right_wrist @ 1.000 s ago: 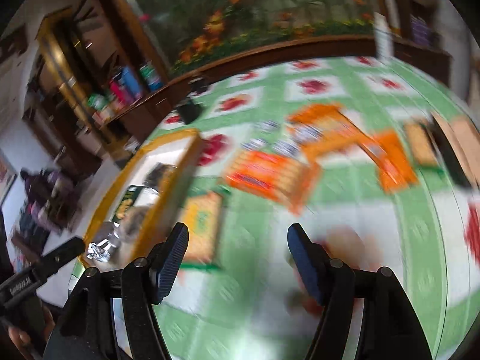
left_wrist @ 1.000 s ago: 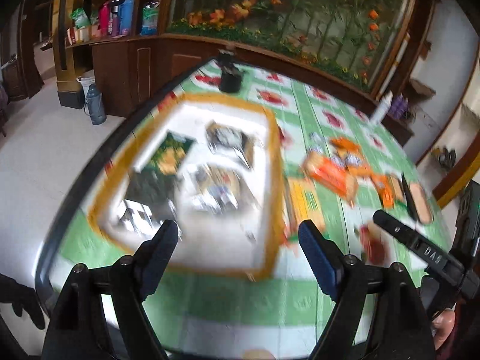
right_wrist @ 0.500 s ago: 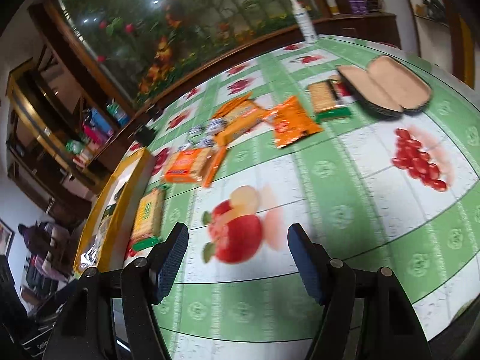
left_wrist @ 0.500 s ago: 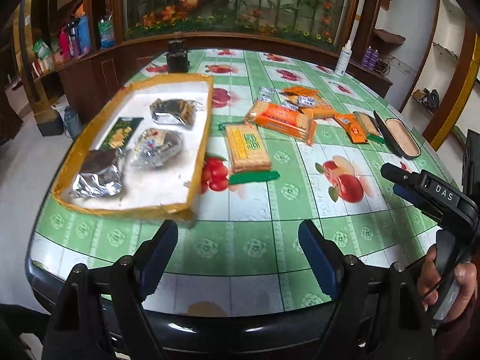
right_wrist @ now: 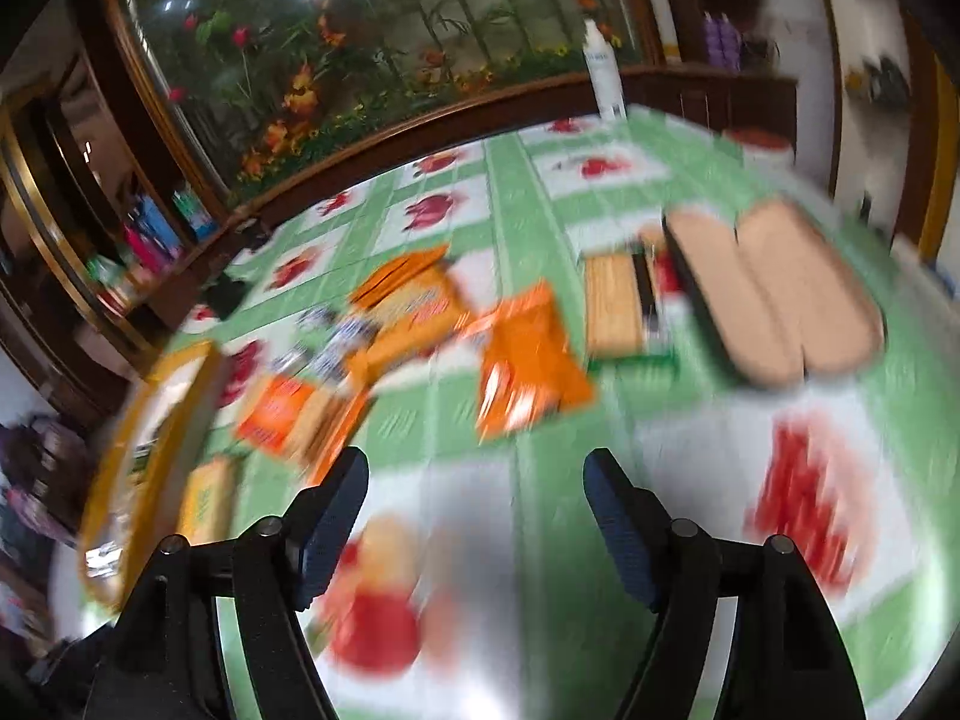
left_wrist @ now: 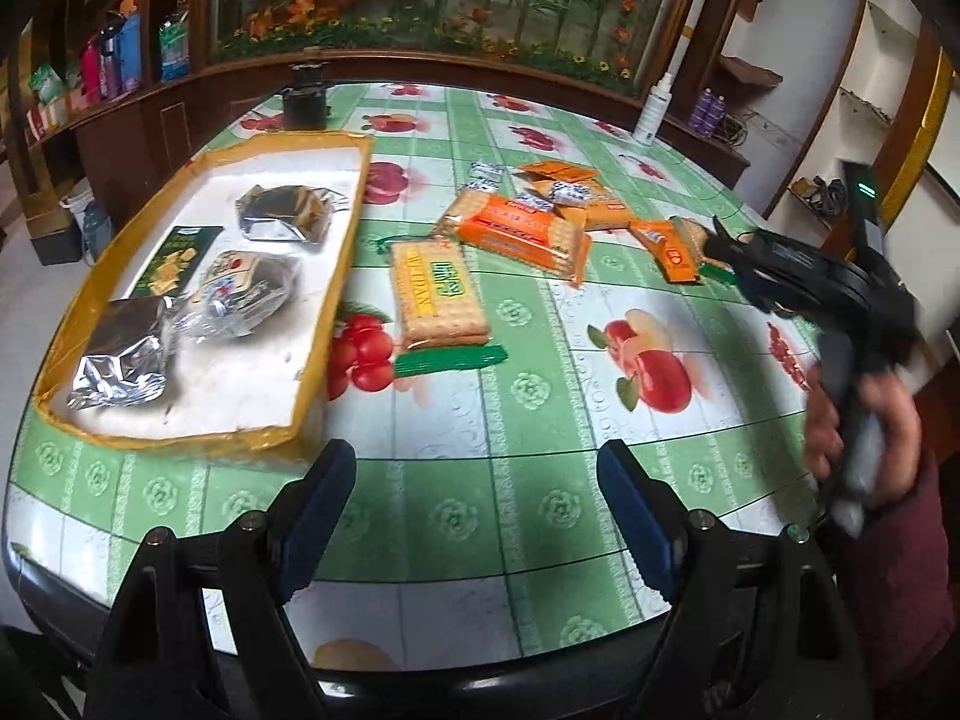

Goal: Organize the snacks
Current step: 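Grasp the WEIDAN cracker pack with left tool while right grasps orange snack bag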

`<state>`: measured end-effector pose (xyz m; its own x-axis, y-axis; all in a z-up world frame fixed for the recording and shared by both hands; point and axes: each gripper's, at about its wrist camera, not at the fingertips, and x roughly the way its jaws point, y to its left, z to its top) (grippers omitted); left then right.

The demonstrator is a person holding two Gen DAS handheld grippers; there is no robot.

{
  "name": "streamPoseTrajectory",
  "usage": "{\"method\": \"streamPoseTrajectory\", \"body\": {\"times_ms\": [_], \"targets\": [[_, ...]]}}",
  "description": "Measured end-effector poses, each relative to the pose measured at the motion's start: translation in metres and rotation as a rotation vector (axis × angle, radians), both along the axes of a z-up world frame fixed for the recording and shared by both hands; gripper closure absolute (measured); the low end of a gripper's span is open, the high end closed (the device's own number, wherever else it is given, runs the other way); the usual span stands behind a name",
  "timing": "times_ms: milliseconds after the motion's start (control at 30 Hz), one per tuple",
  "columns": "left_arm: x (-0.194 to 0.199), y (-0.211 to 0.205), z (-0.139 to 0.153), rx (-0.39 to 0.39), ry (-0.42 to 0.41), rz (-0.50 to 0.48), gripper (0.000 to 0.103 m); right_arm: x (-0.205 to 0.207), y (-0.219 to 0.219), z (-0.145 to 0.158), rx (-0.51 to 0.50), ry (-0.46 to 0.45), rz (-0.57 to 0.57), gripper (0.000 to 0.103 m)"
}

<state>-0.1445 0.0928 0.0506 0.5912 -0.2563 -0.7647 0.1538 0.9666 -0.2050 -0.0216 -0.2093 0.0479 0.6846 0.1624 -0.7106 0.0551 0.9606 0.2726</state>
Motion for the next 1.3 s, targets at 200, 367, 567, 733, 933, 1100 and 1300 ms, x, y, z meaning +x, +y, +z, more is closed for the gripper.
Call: {"method": "streamPoseTrajectory", "body": {"times_ms": [200, 367, 567, 733, 933, 1100, 1300], "targets": [[0.009, 0.004, 0.002, -0.028, 0.000, 0.001, 0.021, 0.051, 0.000, -0.015, -0.031, 0.060, 0.001, 0.025], [0.018, 0.007, 0.002, -0.043, 0.007, -0.001, 0.021, 0.070, 0.003, -0.030, -0.043, 0.092, -0.022, 0.025], [0.035, 0.002, 0.007, 0.000, -0.008, -0.008, 0.021, 0.078, 0.007, -0.037, -0.068, 0.095, -0.045, 0.050], [0.062, -0.011, 0.009, 0.056, 0.002, -0.037, 0.021, 0.066, 0.008, -0.037, -0.050, 0.078, -0.037, 0.052], [0.090, -0.026, 0.005, 0.016, 0.000, -0.137, 0.021, 0.055, 0.012, -0.037, -0.058, 0.055, -0.030, 0.052], [0.113, -0.029, -0.013, 0.107, 0.049, -0.092, 0.021, 0.054, 0.010, -0.038, -0.038, 0.053, -0.034, 0.051], [0.127, -0.042, -0.030, 0.209, 0.060, -0.093, 0.021, 0.053, 0.009, -0.038, -0.018, 0.053, -0.036, 0.051]]}}
